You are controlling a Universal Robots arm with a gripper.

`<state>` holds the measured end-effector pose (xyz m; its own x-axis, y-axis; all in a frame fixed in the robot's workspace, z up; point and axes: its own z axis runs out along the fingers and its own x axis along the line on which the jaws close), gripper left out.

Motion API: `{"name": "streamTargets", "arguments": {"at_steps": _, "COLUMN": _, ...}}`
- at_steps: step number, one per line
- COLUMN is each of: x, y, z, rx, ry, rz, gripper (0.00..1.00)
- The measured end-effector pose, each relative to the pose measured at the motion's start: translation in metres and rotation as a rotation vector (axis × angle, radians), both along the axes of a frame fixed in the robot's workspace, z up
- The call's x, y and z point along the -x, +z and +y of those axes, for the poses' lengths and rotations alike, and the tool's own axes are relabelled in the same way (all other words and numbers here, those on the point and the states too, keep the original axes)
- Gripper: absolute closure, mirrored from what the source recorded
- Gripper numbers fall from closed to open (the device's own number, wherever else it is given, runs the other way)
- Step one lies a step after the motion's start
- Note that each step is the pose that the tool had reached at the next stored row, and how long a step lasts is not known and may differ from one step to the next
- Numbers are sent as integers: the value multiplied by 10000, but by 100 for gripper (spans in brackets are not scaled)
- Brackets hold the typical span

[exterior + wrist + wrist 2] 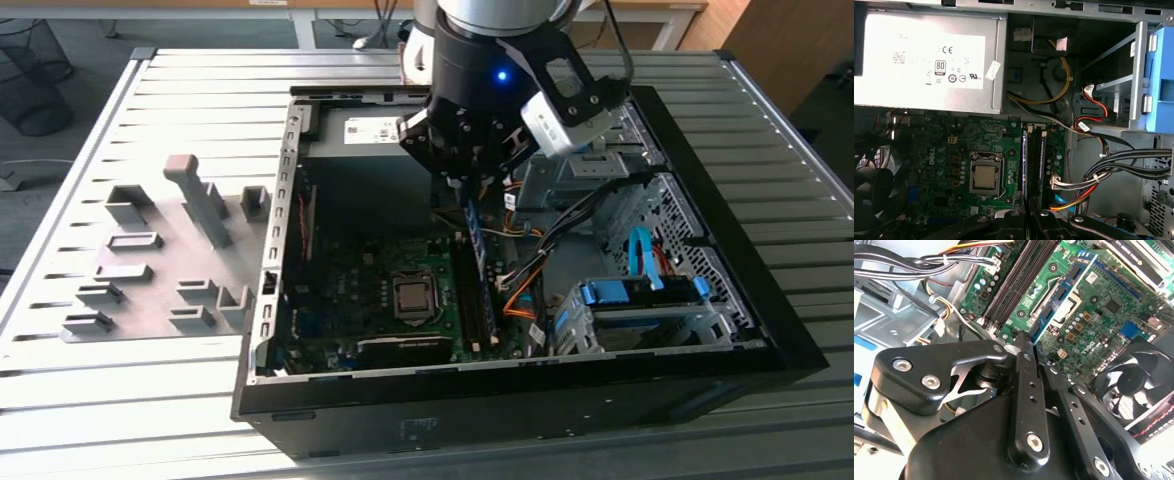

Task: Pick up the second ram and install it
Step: 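Insert the second ram into the second slot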

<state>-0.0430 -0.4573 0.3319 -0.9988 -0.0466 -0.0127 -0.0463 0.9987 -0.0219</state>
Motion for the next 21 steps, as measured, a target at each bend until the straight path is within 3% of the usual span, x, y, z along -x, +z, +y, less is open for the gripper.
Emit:
{"name": "streamTargets", "arguments": {"at_steps": 9, "x": -1, "y": -136, "z": 0, "rx": -2, "ry": -2, "rz": 44, "gripper": 86}}
{"name": "streamTargets", "arguments": {"at_steps": 21, "x": -1, "y": -152, "z": 0, "rx": -6, "ry": -3, "rz": 43, "gripper": 86}}
